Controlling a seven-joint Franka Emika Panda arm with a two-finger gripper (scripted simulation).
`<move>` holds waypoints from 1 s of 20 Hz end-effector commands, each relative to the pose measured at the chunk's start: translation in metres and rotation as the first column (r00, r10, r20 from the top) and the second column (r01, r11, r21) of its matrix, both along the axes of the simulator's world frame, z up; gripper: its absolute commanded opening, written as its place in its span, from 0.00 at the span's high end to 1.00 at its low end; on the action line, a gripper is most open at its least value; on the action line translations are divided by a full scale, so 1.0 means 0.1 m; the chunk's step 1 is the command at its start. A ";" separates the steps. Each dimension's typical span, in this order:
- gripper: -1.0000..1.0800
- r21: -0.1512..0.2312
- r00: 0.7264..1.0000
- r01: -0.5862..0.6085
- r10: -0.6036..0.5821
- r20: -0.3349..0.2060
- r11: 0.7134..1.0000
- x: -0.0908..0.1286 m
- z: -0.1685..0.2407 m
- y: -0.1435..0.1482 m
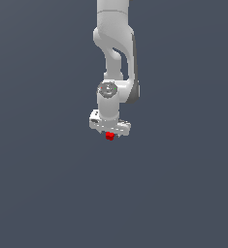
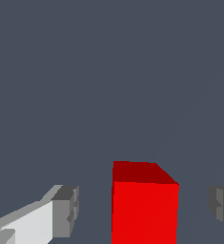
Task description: Pick up the red cube and move it to a goal position.
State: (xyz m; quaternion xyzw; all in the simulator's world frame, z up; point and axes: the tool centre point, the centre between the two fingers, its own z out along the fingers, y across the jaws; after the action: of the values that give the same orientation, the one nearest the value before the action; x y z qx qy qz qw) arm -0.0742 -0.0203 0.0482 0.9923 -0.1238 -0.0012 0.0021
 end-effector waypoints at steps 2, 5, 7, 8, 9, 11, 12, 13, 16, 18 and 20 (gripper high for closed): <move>0.04 0.001 1.000 0.029 -0.029 0.002 1.000 -0.07 -0.15 0.00; 0.04 0.002 0.999 0.043 -0.043 0.003 0.999 -0.10 -0.24 0.01; 0.04 0.002 0.999 0.048 -0.048 0.003 0.999 -0.12 -0.27 0.01; 0.04 0.002 0.999 0.050 -0.050 0.003 0.999 -0.12 -0.27 0.01; 0.04 0.002 0.999 0.050 -0.050 0.003 0.999 -0.12 -0.28 0.01; 1.00 0.002 0.999 0.050 -0.050 0.003 0.999 -0.12 -0.28 0.01; 1.00 0.002 0.999 0.050 -0.050 0.003 0.999 -0.12 -0.28 0.01; 1.00 0.002 0.999 0.050 -0.050 0.003 0.999 -0.12 -0.28 0.01; 1.00 0.002 0.999 0.050 -0.050 0.003 0.999 -0.12 -0.28 0.01; 1.00 0.002 0.999 0.050 -0.050 0.003 0.999 -0.12 -0.28 0.01; 1.00 0.002 0.999 0.050 -0.050 0.003 0.999 -0.12 -0.28 0.01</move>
State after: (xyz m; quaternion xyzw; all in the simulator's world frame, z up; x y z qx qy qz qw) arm -0.0861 -0.0185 0.0209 0.9890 -0.1481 0.0001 0.0005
